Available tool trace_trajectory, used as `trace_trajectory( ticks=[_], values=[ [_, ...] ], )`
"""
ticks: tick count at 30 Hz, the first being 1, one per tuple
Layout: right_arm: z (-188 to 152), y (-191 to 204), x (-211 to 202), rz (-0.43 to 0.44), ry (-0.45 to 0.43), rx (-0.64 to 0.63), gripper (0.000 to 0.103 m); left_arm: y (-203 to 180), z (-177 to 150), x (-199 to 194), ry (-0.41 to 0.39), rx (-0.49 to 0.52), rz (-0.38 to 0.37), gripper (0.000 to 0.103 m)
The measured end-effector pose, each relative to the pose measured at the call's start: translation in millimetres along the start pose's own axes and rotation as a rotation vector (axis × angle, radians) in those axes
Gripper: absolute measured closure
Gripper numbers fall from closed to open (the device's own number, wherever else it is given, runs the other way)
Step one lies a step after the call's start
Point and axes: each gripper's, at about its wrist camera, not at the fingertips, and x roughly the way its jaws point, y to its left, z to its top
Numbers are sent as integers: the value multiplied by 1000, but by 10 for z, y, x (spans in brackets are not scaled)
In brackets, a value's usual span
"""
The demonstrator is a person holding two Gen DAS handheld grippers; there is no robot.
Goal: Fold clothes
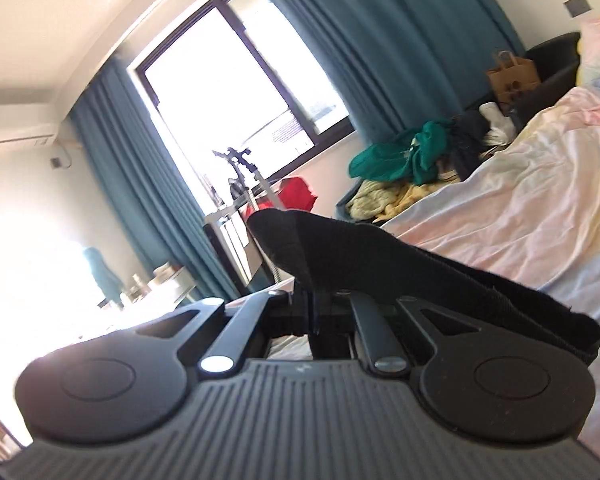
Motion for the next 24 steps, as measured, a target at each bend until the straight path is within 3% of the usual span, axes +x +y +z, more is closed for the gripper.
trace_trajectory(
  ticks=[11, 12, 14, 15, 18, 24],
  values=[
    [24, -832, -408, -384, -134, 307, 97, -37, -12, 13, -10, 17, 31, 92],
    [15, -961, -503, -426, -160, 373, 97, -47, -11, 12, -13, 25, 45, 92],
    [-122, -1433, -791, -518, -209, 628, 97, -58, -13, 10, -17, 33, 61, 91],
    [-242, -1644, -887, -531, -203, 743, 97, -49, -7, 12, -16, 25, 59, 91],
    [-623, -2094, -995, -458, -136, 968, 96, -23, 9, 16, -11, 3, 52, 90],
    [-853, -2218, -1012, -377, -146, 1099, 91, 82, 31, 13, -1, -51, 41, 87]
  ],
)
